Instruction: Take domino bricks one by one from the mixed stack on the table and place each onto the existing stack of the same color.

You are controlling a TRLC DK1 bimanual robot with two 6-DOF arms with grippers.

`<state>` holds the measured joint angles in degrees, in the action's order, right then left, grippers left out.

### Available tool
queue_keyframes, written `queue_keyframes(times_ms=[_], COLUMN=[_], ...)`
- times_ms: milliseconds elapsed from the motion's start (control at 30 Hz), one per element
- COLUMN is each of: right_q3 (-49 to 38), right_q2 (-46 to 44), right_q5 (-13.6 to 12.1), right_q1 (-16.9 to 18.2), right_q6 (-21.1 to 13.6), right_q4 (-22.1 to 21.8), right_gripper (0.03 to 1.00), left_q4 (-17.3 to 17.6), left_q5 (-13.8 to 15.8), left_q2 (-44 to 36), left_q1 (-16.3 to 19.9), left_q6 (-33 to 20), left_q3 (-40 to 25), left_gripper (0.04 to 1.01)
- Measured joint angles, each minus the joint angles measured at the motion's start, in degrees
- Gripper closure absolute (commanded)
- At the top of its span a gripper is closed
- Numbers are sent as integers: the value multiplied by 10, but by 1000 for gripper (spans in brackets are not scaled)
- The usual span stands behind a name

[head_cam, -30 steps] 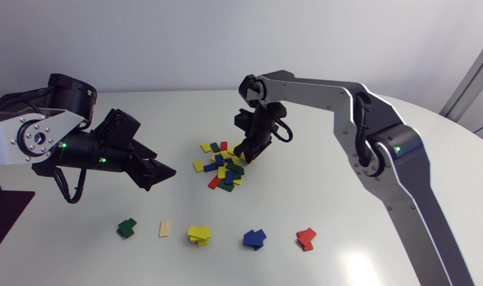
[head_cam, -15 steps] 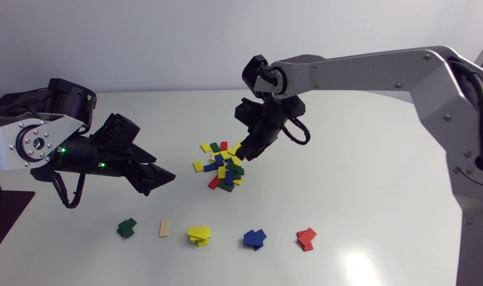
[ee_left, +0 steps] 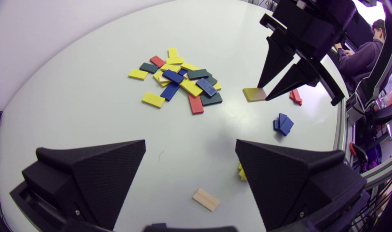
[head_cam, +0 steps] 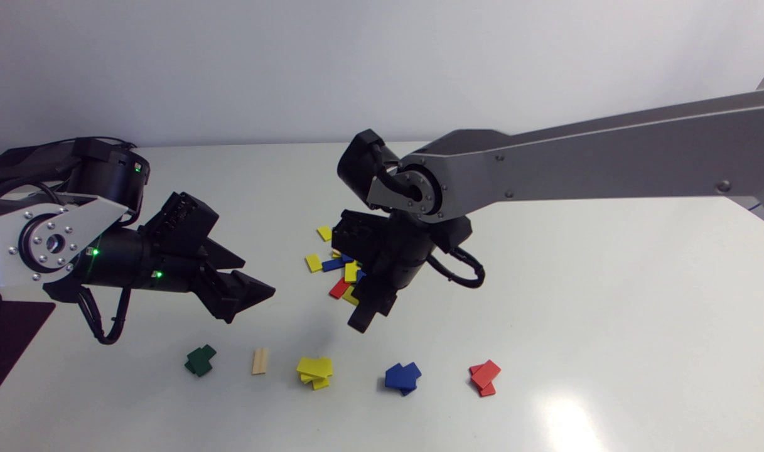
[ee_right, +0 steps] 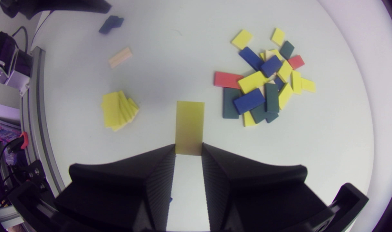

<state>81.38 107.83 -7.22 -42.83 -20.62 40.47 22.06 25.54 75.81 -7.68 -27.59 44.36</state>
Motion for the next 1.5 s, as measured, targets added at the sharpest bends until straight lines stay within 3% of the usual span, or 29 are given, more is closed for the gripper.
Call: queue_keyframes(times_ms=[467, 900, 1333, 1500], right_q3=[-12, -12, -12, -8], right_q2=[-1, -1, 18, 35], right_q5=[-13, -18, -26, -26], right_q1=[-59, -105, -128, -128], right_q6=[0, -13, -17, -18], right_q4=[-10, -10, -10, 9], right_gripper=[943, 943, 944, 944], left_q4=[-33, -41, -45, -45], left_q5=[-16, -19, -19, -19], left_q2=[7, 17, 18, 18], left_q1=[-3, -3, -4, -10], left_q6=[0, 0, 0, 0], left_q3=[-14, -14, -18, -18], left_gripper=[48, 48, 48, 48])
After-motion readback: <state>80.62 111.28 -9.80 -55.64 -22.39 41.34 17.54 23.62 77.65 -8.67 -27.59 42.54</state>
